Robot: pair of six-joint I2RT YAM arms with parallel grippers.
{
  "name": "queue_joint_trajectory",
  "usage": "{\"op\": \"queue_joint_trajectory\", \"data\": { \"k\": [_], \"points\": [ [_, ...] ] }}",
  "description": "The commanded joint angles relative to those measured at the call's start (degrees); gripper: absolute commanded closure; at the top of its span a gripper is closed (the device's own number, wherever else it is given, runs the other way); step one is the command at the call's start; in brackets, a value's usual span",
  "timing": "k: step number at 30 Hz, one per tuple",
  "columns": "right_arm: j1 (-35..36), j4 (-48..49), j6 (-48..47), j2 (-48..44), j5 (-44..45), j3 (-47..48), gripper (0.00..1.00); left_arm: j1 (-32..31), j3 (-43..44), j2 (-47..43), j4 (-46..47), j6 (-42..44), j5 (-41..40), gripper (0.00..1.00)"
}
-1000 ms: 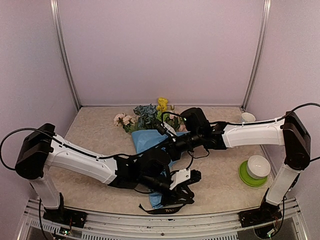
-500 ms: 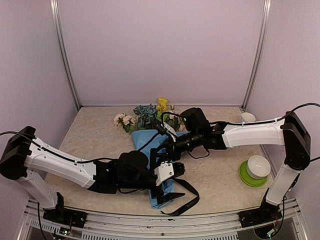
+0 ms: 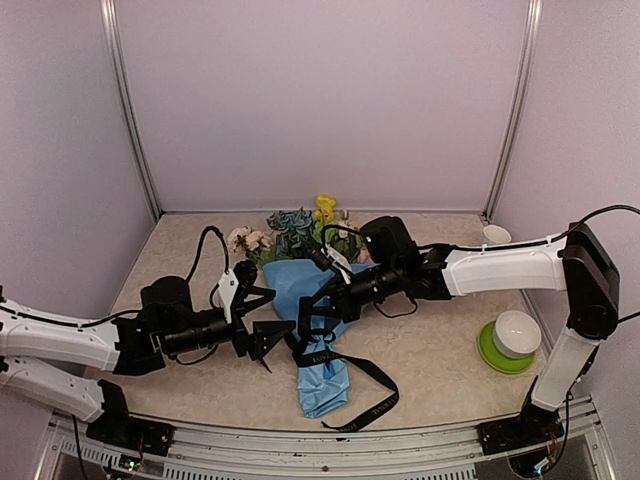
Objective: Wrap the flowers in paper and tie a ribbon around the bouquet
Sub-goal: Cross the half-tied ribbon at the center of the board.
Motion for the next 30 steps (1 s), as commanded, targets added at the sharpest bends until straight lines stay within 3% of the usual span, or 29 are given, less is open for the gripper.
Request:
{"op": "queue_joint_trajectory", "data": {
  "k": [1,4,7,11,19,21,22,24,25,28,30],
  "points": [
    [1.14,3.04,-0.9,-0.93,-0.92,0.06,1.0,1.84,-1.54,0.32,-0.6,-3.97,3.53,0.33],
    [2.26,3.45,-2.35,-1.2,-1.35,0.14,1.0,4.22,-1.03,2.84,-1.02,-3.21,10.61,0.33],
    [2.82,3.43,-3.07,-0.81,-1.71,0.56,1.0,4.98,0.35,6.07,-0.8,-1.73,11.15,0.3],
    [3.22,3.13,-3.26,-0.41,-2.18,1.15,1.0,7.2,0.96,9.81,2.16,-2.09,12.51,0.43],
    [3.27,1.72,-4.13,0.62,-2.75,2.29,1.0,7.46,4.27,17.99,8.25,-3.04,17.08,0.55],
    [3.29,1.61,-4.36,0.69,-2.77,2.28,1.0,7.44,4.36,19.54,10.11,-3.24,19.09,0.66],
    [3.3,1.52,-4.55,0.63,-2.57,2.35,1.0,7.43,4.5,20.1,10.43,-3.38,19.46,0.81],
    [3.27,1.0,-4.89,0.41,-2.15,2.39,1.0,7.46,4.43,20.55,10.32,-3.51,19.35,1.0],
    [3.27,0.43,-5.16,0.27,-1.76,2.42,1.0,7.51,4.12,20.47,10.61,-3.72,19.24,1.0],
    [2.99,-2.12,-6.0,-0.85,2.18,2.57,0.8,7.52,2.31,19.84,12.52,-3.99,19.39,1.0],
    [2.24,-3.08,-5.82,-2.07,7.05,1.39,0.72,7.57,1.37,20.15,13.83,-4.11,18.83,1.0]
  ]
}}
